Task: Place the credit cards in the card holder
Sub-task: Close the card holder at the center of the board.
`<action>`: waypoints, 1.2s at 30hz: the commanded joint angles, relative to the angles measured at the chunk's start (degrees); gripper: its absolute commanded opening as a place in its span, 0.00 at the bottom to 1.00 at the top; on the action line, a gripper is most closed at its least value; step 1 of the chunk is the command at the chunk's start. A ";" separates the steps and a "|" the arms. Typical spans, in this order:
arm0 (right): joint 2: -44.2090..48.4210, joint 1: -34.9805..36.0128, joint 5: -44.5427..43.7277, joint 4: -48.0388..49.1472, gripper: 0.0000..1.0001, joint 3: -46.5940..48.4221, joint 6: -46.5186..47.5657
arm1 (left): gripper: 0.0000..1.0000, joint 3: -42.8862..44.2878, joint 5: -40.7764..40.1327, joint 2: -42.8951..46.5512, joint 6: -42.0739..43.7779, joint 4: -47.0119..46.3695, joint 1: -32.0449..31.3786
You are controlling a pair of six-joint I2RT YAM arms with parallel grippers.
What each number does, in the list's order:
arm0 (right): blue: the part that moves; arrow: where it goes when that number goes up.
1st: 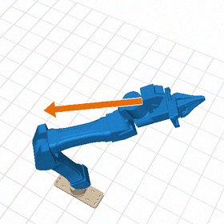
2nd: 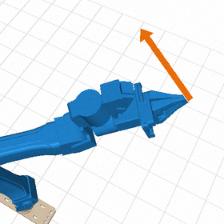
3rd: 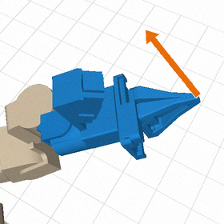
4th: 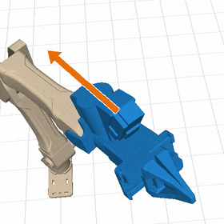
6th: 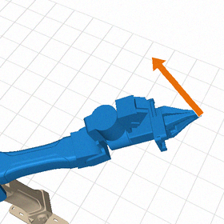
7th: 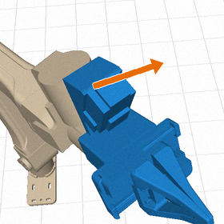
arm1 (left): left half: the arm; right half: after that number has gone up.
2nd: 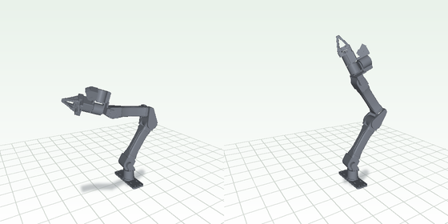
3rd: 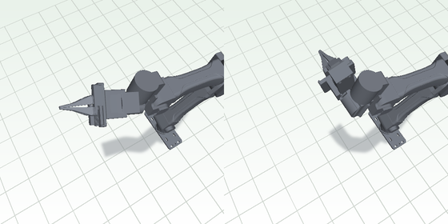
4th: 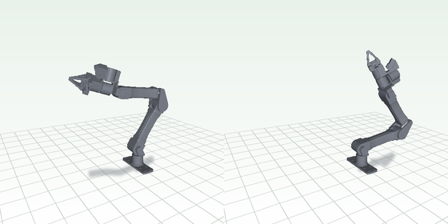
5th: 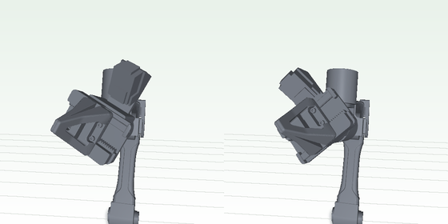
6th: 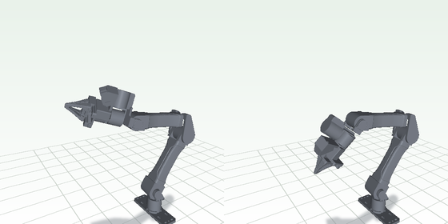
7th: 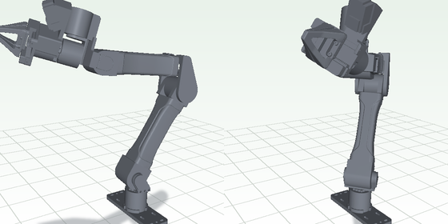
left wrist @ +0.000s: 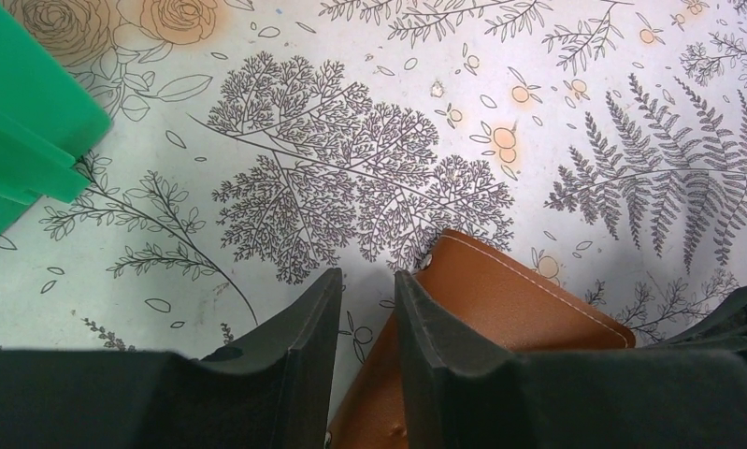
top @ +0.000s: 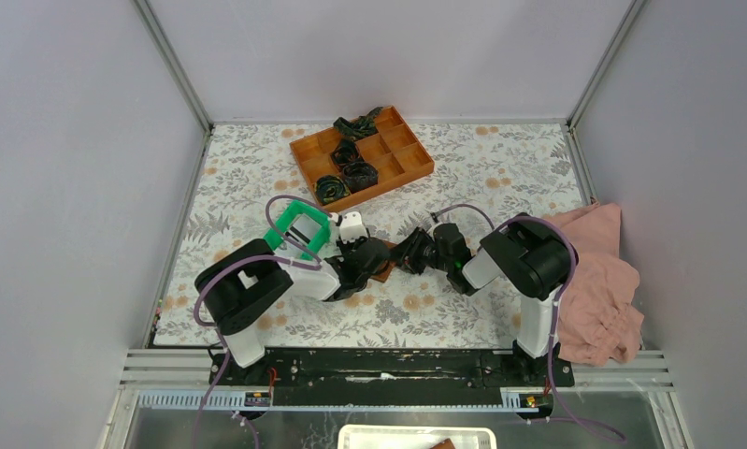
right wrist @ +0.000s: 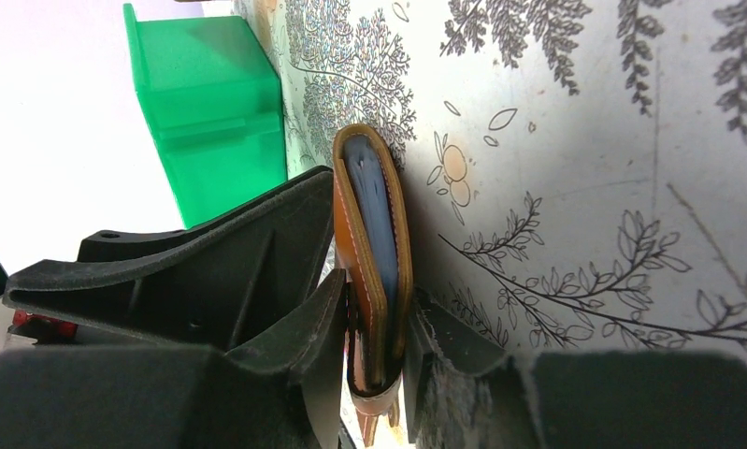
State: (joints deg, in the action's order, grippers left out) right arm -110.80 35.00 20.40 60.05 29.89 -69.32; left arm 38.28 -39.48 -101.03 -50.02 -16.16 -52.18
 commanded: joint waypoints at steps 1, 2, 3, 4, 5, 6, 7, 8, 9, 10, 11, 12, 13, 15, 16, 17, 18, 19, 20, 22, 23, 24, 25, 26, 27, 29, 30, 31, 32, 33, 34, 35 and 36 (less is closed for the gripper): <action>-3.20 3.04 -2.14 -5.43 0.21 0.52 1.09 | 0.35 -4.59 19.47 -8.53 -2.26 14.29 -3.28; -3.65 3.25 -2.39 -5.32 0.19 0.63 0.73 | 0.35 -4.80 19.60 -8.70 -2.35 13.93 -3.28; -3.96 3.45 -2.65 -5.34 0.17 0.68 0.57 | 0.35 -4.99 19.81 -8.80 -2.44 13.63 -3.32; -4.22 3.54 -2.84 -5.42 0.14 0.77 0.50 | 0.34 -5.19 19.92 -8.93 -2.53 13.35 -3.37; -4.38 3.70 -3.01 -5.72 0.11 0.98 0.53 | 0.34 -5.37 20.06 -9.06 -2.60 13.11 -3.36; -4.42 3.81 -3.19 -6.37 0.08 1.15 0.64 | 0.34 -5.60 20.24 -9.20 -2.62 12.75 -3.46; -4.34 3.87 -3.49 -7.21 0.02 1.34 0.91 | 0.34 -5.73 20.38 -9.46 -2.63 12.42 -3.46; -4.17 4.00 -3.83 -7.95 0.00 1.51 1.11 | 0.34 -5.80 20.65 -9.72 -2.70 12.16 -3.45; -4.00 4.09 -4.23 -8.48 0.00 1.53 1.27 | 0.33 -5.84 20.93 -9.97 -2.70 11.80 -3.48; -3.86 4.18 -4.49 -8.99 0.00 1.49 1.42 | 0.33 -5.85 21.15 -10.19 -2.79 11.53 -3.52; -3.77 4.19 -4.69 -9.28 0.00 1.42 1.42 | 0.32 -5.89 21.32 -10.34 -2.82 11.31 -3.62; -3.68 4.26 -4.88 -9.63 0.00 1.48 1.41 | 0.32 -5.91 21.42 -10.47 -2.95 11.09 -3.65; -3.72 4.35 -5.19 -10.13 0.00 1.60 1.49 | 0.32 -5.94 21.45 -10.47 -3.05 11.07 -3.74; -3.73 4.51 -5.68 -11.13 0.00 1.71 1.63 | 0.32 -6.09 21.31 -10.28 -3.27 11.17 -3.87; -3.59 4.54 -6.09 -11.39 0.00 1.48 1.75 | 0.32 -6.11 21.02 -9.96 -3.47 11.46 -3.83; -3.12 4.55 -6.66 -11.63 0.00 1.09 2.02 | 0.32 -6.11 20.50 -9.27 -3.62 12.11 -3.87; -2.82 4.55 -6.94 -12.10 0.00 0.95 2.19 | 0.34 -6.05 19.70 -8.59 -3.79 12.97 -3.82; -2.72 4.55 -7.15 -12.52 0.00 0.84 2.40 | 0.36 -5.89 18.73 -7.37 -4.08 14.12 -3.82; -2.67 4.55 -7.21 -12.66 0.00 0.75 2.62 | 0.39 -5.70 17.01 -6.33 -4.49 15.28 -3.85; -2.94 4.55 -7.23 -12.56 0.00 0.70 2.70 | 0.44 -5.68 15.06 -4.18 -5.10 16.85 -3.74; -3.15 4.55 -7.26 -12.28 0.00 0.59 2.63 | 0.45 -5.61 14.13 -3.04 -5.28 17.61 -3.75; -3.19 4.47 -7.30 -12.04 0.00 0.53 2.54 | 0.46 -5.66 13.36 -2.04 -5.53 18.40 -3.72; -3.12 4.46 -7.36 -12.05 0.00 0.52 2.57 | 0.46 -5.93 12.93 -0.86 -5.67 18.97 -3.74; -2.93 4.38 -7.39 -12.06 0.00 0.44 2.61 | 0.46 -6.32 12.48 0.19 -5.82 19.28 -3.72; -2.72 4.30 -7.40 -12.06 0.00 0.50 2.61 | 0.46 -6.90 12.05 1.15 -6.10 19.66 -3.72; -2.22 4.09 -7.23 -12.48 0.00 0.67 2.96 | 0.46 -8.37 11.30 2.74 -7.13 20.06 -3.74; -1.71 3.96 -7.29 -13.02 0.00 0.83 3.50 | 0.46 -9.34 11.15 3.38 -7.72 19.92 -3.74; -1.09 3.80 -7.38 -13.74 0.00 0.91 4.03 | 0.46 -10.25 11.04 3.82 -8.44 19.74 -3.72; -0.28 3.53 -7.58 -15.30 0.00 1.13 4.85 | 0.46 -11.13 10.93 4.14 -9.24 19.58 -3.76; 0.58 3.11 -7.79 -16.39 0.00 1.20 5.67 | 0.45 -11.87 10.92 4.32 -9.99 19.13 -3.74; 1.36 2.57 -7.80 -17.31 0.00 1.31 6.60 | 0.45 -12.73 11.01 4.57 -10.69 18.56 -3.81; 1.88 1.94 -7.19 -18.39 0.00 1.68 7.70 | 0.45 -13.51 11.22 4.80 -11.24 17.67 -3.75; 2.31 1.19 -6.41 -19.22 0.00 1.98 8.63 | 0.44 -14.20 11.40 4.96 -11.58 17.01 -3.72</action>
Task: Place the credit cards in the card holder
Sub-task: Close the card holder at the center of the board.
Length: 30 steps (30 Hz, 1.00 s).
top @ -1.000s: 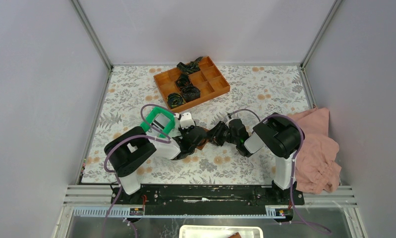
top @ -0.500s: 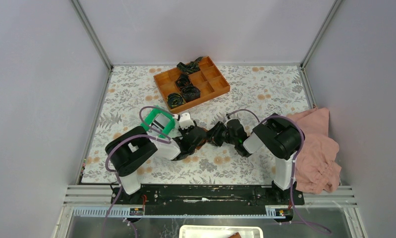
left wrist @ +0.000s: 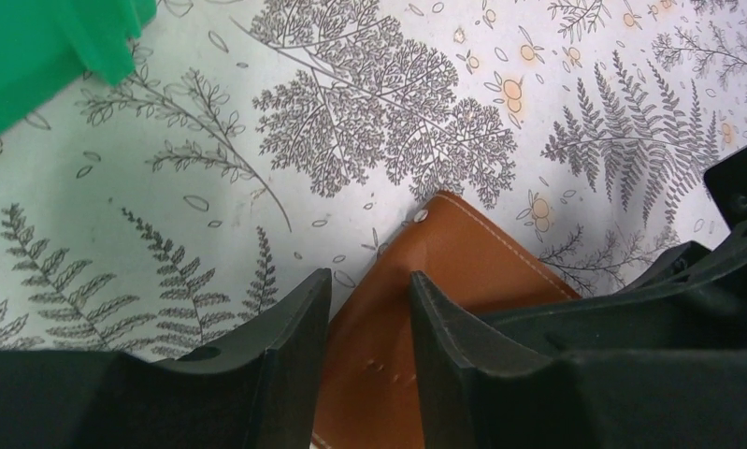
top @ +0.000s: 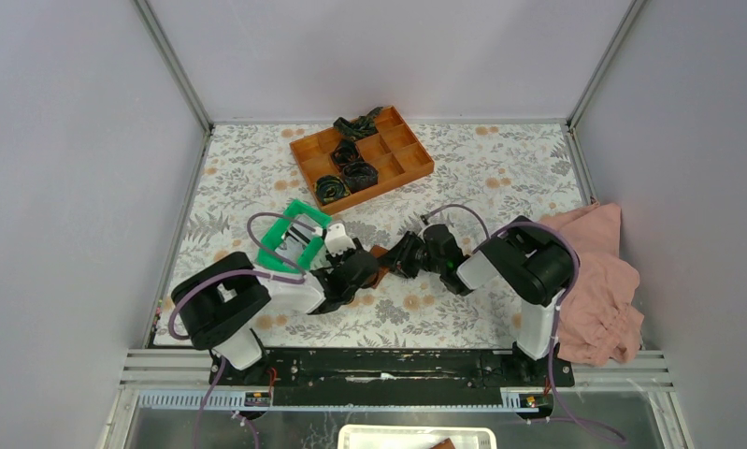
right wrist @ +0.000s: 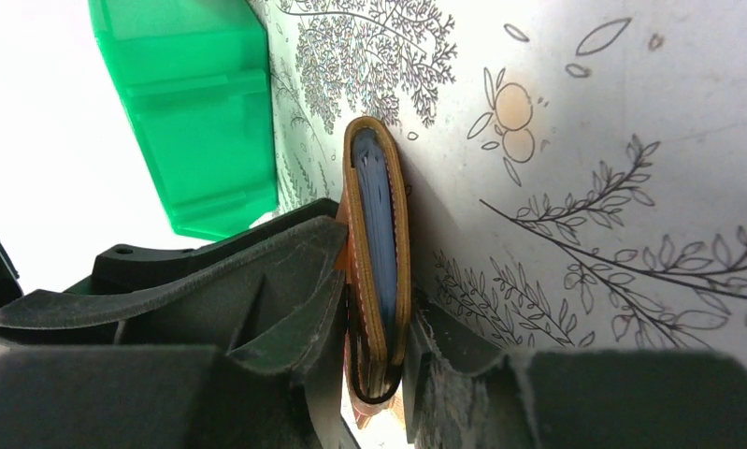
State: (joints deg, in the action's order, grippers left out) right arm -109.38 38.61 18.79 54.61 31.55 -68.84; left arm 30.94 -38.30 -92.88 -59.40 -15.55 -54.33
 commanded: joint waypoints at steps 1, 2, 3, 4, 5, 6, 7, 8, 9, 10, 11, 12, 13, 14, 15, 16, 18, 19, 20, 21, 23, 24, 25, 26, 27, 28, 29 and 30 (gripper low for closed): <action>1.33 -3.07 -3.98 -14.21 0.00 0.35 8.84 | 0.43 -7.35 10.26 -3.21 -2.54 15.96 -1.63; 1.69 -4.01 -3.41 -15.05 0.00 0.50 9.74 | 0.43 -7.50 10.39 -3.37 -2.83 15.78 -1.67; 2.12 -4.66 -3.05 -15.74 0.00 0.60 10.75 | 0.42 -7.67 10.55 -3.50 -2.97 15.55 -1.61; 2.54 -5.21 -2.57 -16.35 0.00 0.65 11.53 | 0.41 -8.00 10.74 -3.65 -3.00 15.10 -1.65; 2.67 -5.75 -1.94 -16.97 0.00 0.98 12.25 | 0.40 -8.11 11.10 -3.97 -3.01 14.57 -1.68; 2.68 -6.13 -1.32 -17.55 0.00 1.30 12.85 | 0.39 -8.43 11.50 -4.14 -2.96 13.80 -1.66; 2.50 -6.44 -0.63 -17.98 0.00 1.70 13.32 | 0.38 -8.75 12.08 -4.45 -2.92 12.76 -1.66; 2.24 -6.66 0.05 -18.19 0.00 2.04 13.58 | 0.36 -8.93 12.72 -4.74 -2.66 11.76 -1.66; 1.87 -6.78 0.88 -18.44 0.00 2.52 13.92 | 0.35 -9.02 13.27 -5.20 -2.35 10.82 -1.67; 1.43 -6.86 1.78 -18.84 0.00 3.07 14.33 | 0.34 -8.93 13.67 -5.70 -2.23 10.42 -1.66; 1.04 -6.88 2.46 -18.97 0.00 3.54 14.56 | 0.34 -8.91 14.08 -6.16 -1.99 9.96 -1.73; 0.72 -6.86 3.21 -19.01 0.00 3.95 14.60 | 0.33 -8.97 14.53 -6.55 -1.58 9.13 -1.76; 0.43 -6.88 3.69 -19.06 0.00 4.20 14.61 | 0.32 -8.97 15.07 -7.05 -1.26 8.30 -1.86; 0.26 -6.88 3.79 -19.23 0.00 4.43 14.66 | 0.31 -8.91 15.57 -7.39 -0.96 7.56 -1.88; 0.23 -6.88 3.87 -19.46 0.00 4.54 14.85 | 0.29 -8.84 16.16 -7.81 -0.71 6.88 -1.96; 0.09 -6.88 4.01 -20.01 0.00 4.95 15.10 | 0.27 -8.82 16.64 -8.10 -0.62 6.38 -2.07; -0.29 -6.88 4.44 -21.35 0.00 5.88 15.48 | 0.26 -8.64 17.09 -8.55 -0.83 5.93 -2.63; -0.52 -6.88 4.61 -21.54 0.01 6.16 15.43 | 0.25 -8.63 17.12 -8.61 -0.95 5.88 -2.95; -0.73 -6.88 4.86 -21.58 0.04 6.42 15.34 | 0.25 -8.55 17.12 -8.71 -1.10 5.86 -3.30; -0.88 -6.88 5.12 -21.76 0.08 6.57 15.18 | 0.25 -8.58 17.03 -8.64 -1.34 5.90 -3.61; -0.93 -6.85 5.29 -21.66 0.16 6.59 14.72 | 0.25 -8.62 16.70 -8.70 -2.18 6.43 -4.38; -0.80 -6.86 5.30 -21.57 0.20 6.55 14.50 | 0.25 -8.55 16.61 -8.72 -2.47 6.41 -4.77; -0.71 -6.81 5.23 -21.50 0.21 6.46 14.26 | 0.25 -8.53 16.51 -8.93 -2.81 6.65 -5.17; -0.50 -6.81 5.17 -21.48 0.23 6.42 13.99 | 0.25 -8.33 16.38 -9.16 -3.23 6.87 -5.60; -0.33 -6.85 5.17 -21.48 0.23 6.36 13.56 | 0.25 -8.00 16.23 -9.42 -3.65 7.24 -6.09; -0.22 -6.83 5.20 -21.47 0.24 6.36 13.16 | 0.25 -7.74 15.93 -9.68 -4.01 7.54 -6.65; -0.05 -6.88 5.33 -21.27 0.25 6.14 12.75 | 0.25 -7.48 15.73 -9.91 -4.43 7.94 -7.15; -0.04 -6.88 5.50 -20.92 0.26 5.99 12.15 | 0.25 -7.22 15.53 -10.22 -4.82 8.23 -7.66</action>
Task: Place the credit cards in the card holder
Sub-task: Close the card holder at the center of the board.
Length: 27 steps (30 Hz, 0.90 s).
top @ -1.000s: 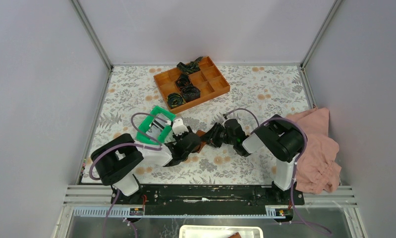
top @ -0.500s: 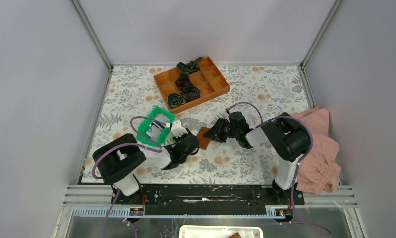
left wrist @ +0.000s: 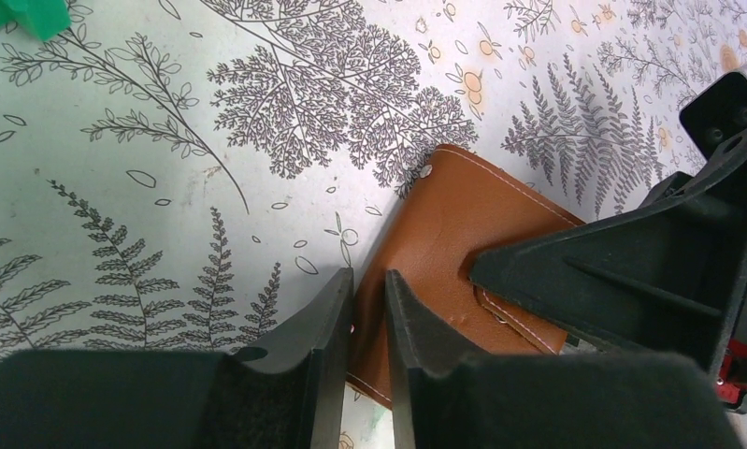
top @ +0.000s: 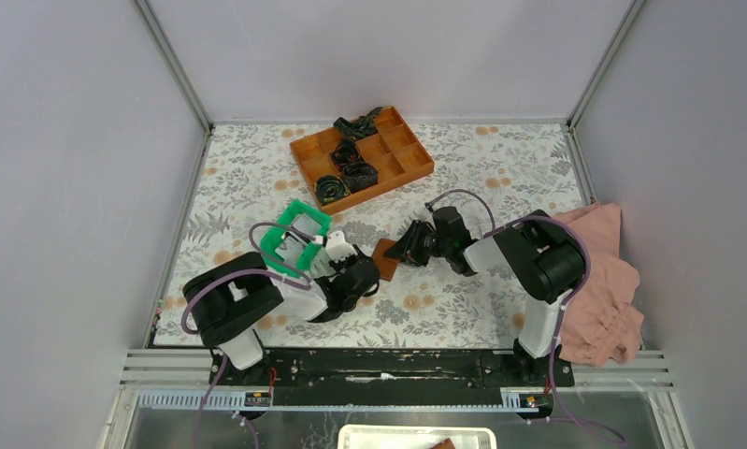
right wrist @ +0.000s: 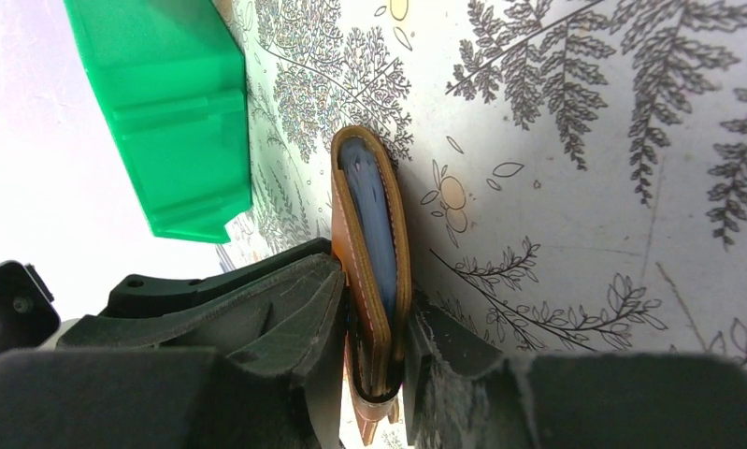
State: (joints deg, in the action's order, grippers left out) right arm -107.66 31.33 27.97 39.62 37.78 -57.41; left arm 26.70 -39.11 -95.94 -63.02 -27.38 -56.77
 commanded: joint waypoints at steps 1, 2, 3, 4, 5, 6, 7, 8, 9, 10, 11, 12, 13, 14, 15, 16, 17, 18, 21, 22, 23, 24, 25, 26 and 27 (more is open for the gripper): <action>-1.83 0.41 -3.44 -5.69 0.27 -0.45 0.14 | 0.25 -2.65 16.21 -7.31 -1.63 20.29 -5.72; -1.97 0.40 -3.16 -5.24 0.28 -0.58 -0.50 | 0.25 -2.38 15.95 -7.64 -2.04 20.56 -6.22; -2.13 0.41 -2.96 -4.79 0.29 -0.79 -0.94 | 0.25 -2.03 15.75 -7.91 -2.65 20.87 -6.71; -2.27 0.41 -2.85 -4.58 0.30 -0.90 -1.26 | 0.25 -1.71 15.52 -8.14 -2.94 21.22 -7.17; -2.37 0.44 -2.77 -4.46 0.30 -0.91 -1.44 | 0.25 -1.43 15.31 -8.34 -3.30 21.50 -7.62; -2.41 0.41 -2.79 -4.46 0.32 -1.07 -1.61 | 0.25 -1.16 15.25 -8.60 -3.52 21.68 -8.18; -2.38 0.40 -2.84 -4.46 0.34 -1.17 -1.65 | 0.25 -0.93 15.14 -8.75 -3.75 21.84 -8.46; -2.38 0.41 -2.91 -4.46 0.36 -1.21 -1.63 | 0.25 -0.82 15.11 -8.89 -3.91 21.85 -8.76; -2.38 0.44 -2.89 -4.42 0.38 -1.22 -1.61 | 0.25 -0.71 15.10 -9.13 -4.13 21.92 -9.05; -2.31 0.40 -3.10 -4.62 0.38 -1.26 -1.70 | 0.25 -0.50 15.12 -9.34 -4.32 21.96 -9.25; -2.14 0.40 -3.48 -4.79 0.39 -1.30 -1.73 | 0.25 -0.39 15.09 -9.42 -4.54 22.10 -9.56; -1.96 0.40 -3.91 -5.19 0.39 -1.30 -1.51 | 0.25 -0.18 14.99 -9.56 -4.75 22.37 -9.89; -1.88 0.44 -4.34 -5.63 0.39 -1.20 -1.31 | 0.25 -0.02 14.88 -9.55 -4.97 22.57 -10.13; -1.69 0.44 -4.79 -6.48 0.40 -1.00 -1.04 | 0.25 0.06 14.72 -9.57 -5.20 22.81 -10.43; -1.46 0.40 -5.25 -7.01 0.40 -0.89 -0.70 | 0.25 0.18 14.61 -9.58 -5.38 23.07 -10.66; -1.23 0.44 -5.69 -7.69 0.40 -0.76 -0.35 | 0.25 0.31 14.45 -9.47 -5.59 23.40 -10.73; -0.93 0.33 -6.31 -8.46 0.40 -0.59 0.19 | 0.25 0.31 14.23 -9.43 -5.74 23.66 -10.90; -0.77 0.31 -6.68 -9.17 0.40 -0.40 0.71 | 0.25 0.34 14.09 -9.29 -5.85 23.82 -10.96; -0.01 0.14 -7.66 -10.63 0.40 -0.02 2.32 | 0.25 0.30 13.72 -9.01 -6.09 24.44 -11.00; 0.27 0.09 -8.07 -11.44 0.40 0.20 2.98 | 0.25 0.29 13.64 -9.00 -6.25 24.59 -11.02; 0.59 0.01 -8.31 -12.13 0.41 0.45 3.70 | 0.25 0.28 13.60 -9.00 -6.31 24.71 -11.07; 1.01 -0.15 -8.47 -12.83 0.41 0.72 4.35 | 0.25 0.36 13.46 -9.00 -6.40 24.92 -11.02; 1.56 -0.25 -8.76 -13.60 0.42 0.90 5.00 | 0.25 0.39 13.42 -9.07 -6.55 25.23 -11.04; 2.12 -0.35 -9.17 -14.28 0.43 1.16 5.70 | 0.25 0.40 13.32 -9.07 -6.72 25.38 -11.06; 2.74 -0.39 -9.59 -15.26 0.45 1.46 6.52 | 0.25 0.45 13.24 -8.97 -6.76 25.52 -11.04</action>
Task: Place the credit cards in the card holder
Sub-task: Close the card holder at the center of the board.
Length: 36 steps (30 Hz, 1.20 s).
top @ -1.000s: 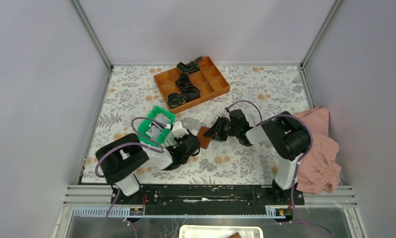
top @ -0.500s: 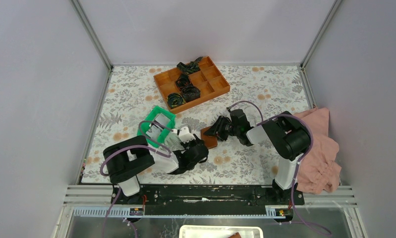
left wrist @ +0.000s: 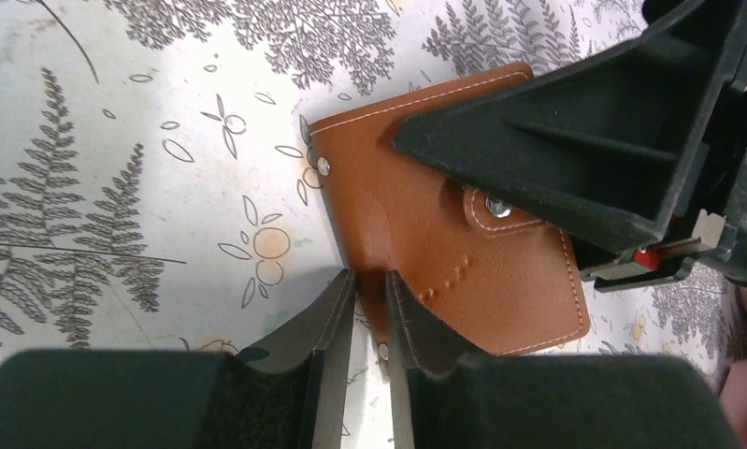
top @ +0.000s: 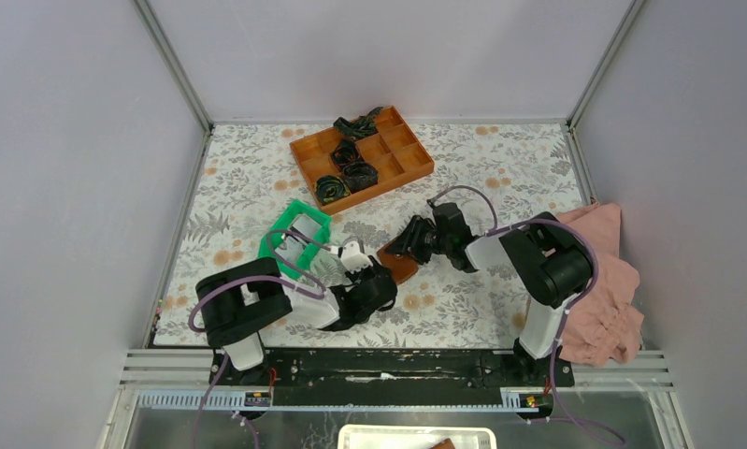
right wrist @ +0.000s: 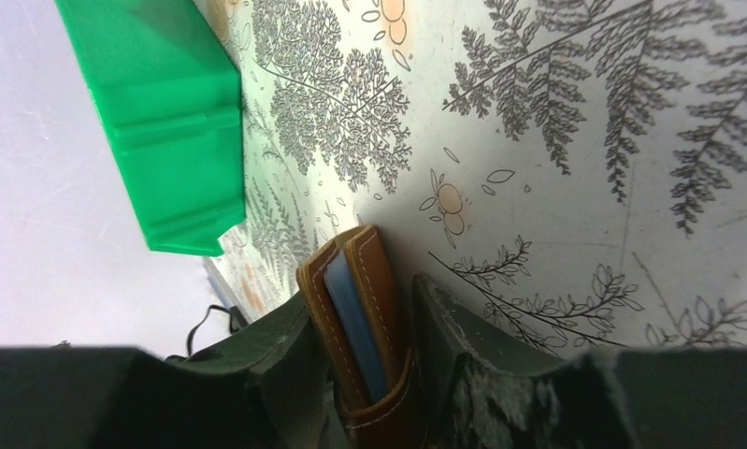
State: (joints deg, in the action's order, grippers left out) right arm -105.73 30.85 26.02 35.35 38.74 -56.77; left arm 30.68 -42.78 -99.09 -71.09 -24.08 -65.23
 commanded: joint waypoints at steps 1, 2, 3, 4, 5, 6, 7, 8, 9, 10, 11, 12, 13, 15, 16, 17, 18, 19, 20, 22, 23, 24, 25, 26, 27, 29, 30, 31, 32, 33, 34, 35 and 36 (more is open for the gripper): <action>1.37 -0.01 -8.19 -12.43 0.46 1.06 7.07 | 0.25 -3.48 16.87 -5.77 1.23 22.34 -2.62; 1.81 -0.20 -8.71 -13.70 0.48 1.68 8.05 | 0.25 -3.44 16.75 -5.81 1.15 22.58 -2.61; 2.18 -0.37 -9.00 -14.62 0.49 2.10 8.75 | 0.25 -3.21 16.57 -5.80 1.07 23.04 -2.62; 2.59 -0.57 -9.17 -15.23 0.50 2.39 9.35 | 0.25 -3.01 16.44 -5.85 1.04 23.35 -2.62; 2.98 -0.80 -9.48 -15.95 0.50 2.70 9.91 | 0.25 -2.82 16.30 -5.76 1.07 23.90 -2.61; 3.36 -1.06 -10.09 -16.59 0.52 2.88 10.52 | 0.25 -2.67 16.13 -5.76 1.05 24.27 -2.59; 3.67 -1.24 -10.68 -17.42 0.52 3.14 11.30 | 0.25 -2.57 15.99 -5.64 0.96 24.56 -2.59; 3.91 -1.46 -11.13 -18.34 0.53 3.52 11.96 | 0.25 -2.48 15.77 -5.55 0.89 24.86 -2.66; 4.14 -1.57 -11.74 -19.33 0.53 3.88 12.76 | 0.25 -2.29 15.64 -5.51 0.68 25.33 -2.57; 4.42 -1.81 -12.41 -20.13 0.53 4.12 13.37 | 0.25 -2.18 15.56 -5.66 0.47 25.82 -2.59; 4.85 -1.91 -13.20 -20.77 0.54 4.15 13.88 | 0.25 -2.15 15.45 -5.64 0.37 26.19 -2.64; 5.25 -2.17 -13.87 -21.17 0.54 4.08 14.18 | 0.25 -2.12 15.36 -5.71 0.28 26.42 -2.59; 5.64 -2.39 -14.31 -21.44 0.54 3.99 14.55 | 0.25 -2.00 15.31 -5.69 0.11 26.51 -2.62; 6.48 -3.04 -14.89 -21.94 0.54 3.80 15.19 | 0.25 -1.89 15.27 -5.87 -0.16 26.86 -2.60; 6.95 -3.22 -15.36 -22.37 0.54 3.80 15.62 | 0.25 -1.73 15.27 -5.93 -0.23 27.03 -2.57; 7.33 -3.41 -15.60 -22.97 0.54 3.80 15.96 | 0.25 -1.56 15.25 -6.05 -0.19 27.10 -2.66; 7.63 -3.59 -15.64 -23.44 0.54 3.80 16.35 | 0.25 -1.32 15.27 -6.11 -0.19 27.33 -2.57; 7.82 -3.75 -15.58 -23.76 0.54 3.73 16.45 | 0.25 -1.05 15.27 -6.27 -0.15 27.59 -2.62; 7.99 -3.81 -15.51 -23.95 0.54 3.51 16.64 | 0.25 -0.74 15.30 -6.45 -0.04 27.78 -2.59; 8.17 -3.94 -15.23 -24.08 0.54 2.88 16.93 | 0.25 -0.12 15.19 -6.83 0.27 28.32 -2.58; 8.13 -4.02 -15.09 -23.89 0.54 2.45 16.96 | 0.25 0.19 15.17 -6.95 0.40 28.56 -2.60; 8.02 -4.10 -14.81 -23.35 0.53 1.68 16.76 | 0.25 0.36 15.09 -7.10 0.50 28.89 -2.55; 8.06 -4.27 -14.39 -22.56 0.53 0.92 16.41 | 0.25 0.55 15.10 -7.18 0.58 29.06 -2.57; 8.08 -4.48 -13.81 -21.54 0.53 -0.03 15.98 | 0.25 0.66 15.10 -7.25 0.60 29.13 -2.60; 8.03 -4.75 -13.12 -20.38 0.52 -0.92 15.59 | 0.25 0.71 15.10 -7.32 0.60 29.21 -2.58; 7.54 -5.20 -11.57 -19.29 0.51 -1.84 15.23 | 0.25 0.76 15.06 -7.31 0.60 29.33 -2.60; 7.30 -5.31 -11.10 -19.01 0.51 -2.14 15.13 | 0.25 0.75 15.09 -7.34 0.51 29.41 -2.57; 7.30 -5.38 -10.86 -18.68 0.50 -2.56 15.08 | 0.25 0.78 15.03 -7.37 0.51 29.51 -2.57; 7.53 -5.36 -10.82 -18.35 0.50 -3.11 14.98 | 0.25 0.91 15.01 -7.41 0.51 29.59 -2.55; 7.76 -5.42 -10.77 -18.09 0.49 -3.55 14.88 | 0.25 0.88 15.01 -7.35 0.51 29.69 -2.56; 8.05 -5.37 -10.68 -17.92 0.49 -4.00 14.90 | 0.25 0.92 15.01 -7.30 0.51 29.70 -2.59; 8.39 -5.43 -10.62 -17.87 0.48 -4.52 15.00 | 0.25 1.08 14.98 -7.45 0.51 29.96 -2.54; 8.86 -5.40 -10.75 -17.78 0.48 -4.81 14.97 | 0.25 1.24 14.93 -7.48 0.59 30.09 -2.54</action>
State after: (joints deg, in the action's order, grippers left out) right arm -96.99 25.78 16.56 24.05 37.54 -43.29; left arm 35.86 -39.88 -100.03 -72.84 -16.69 -66.35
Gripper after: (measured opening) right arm 0.486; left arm 0.251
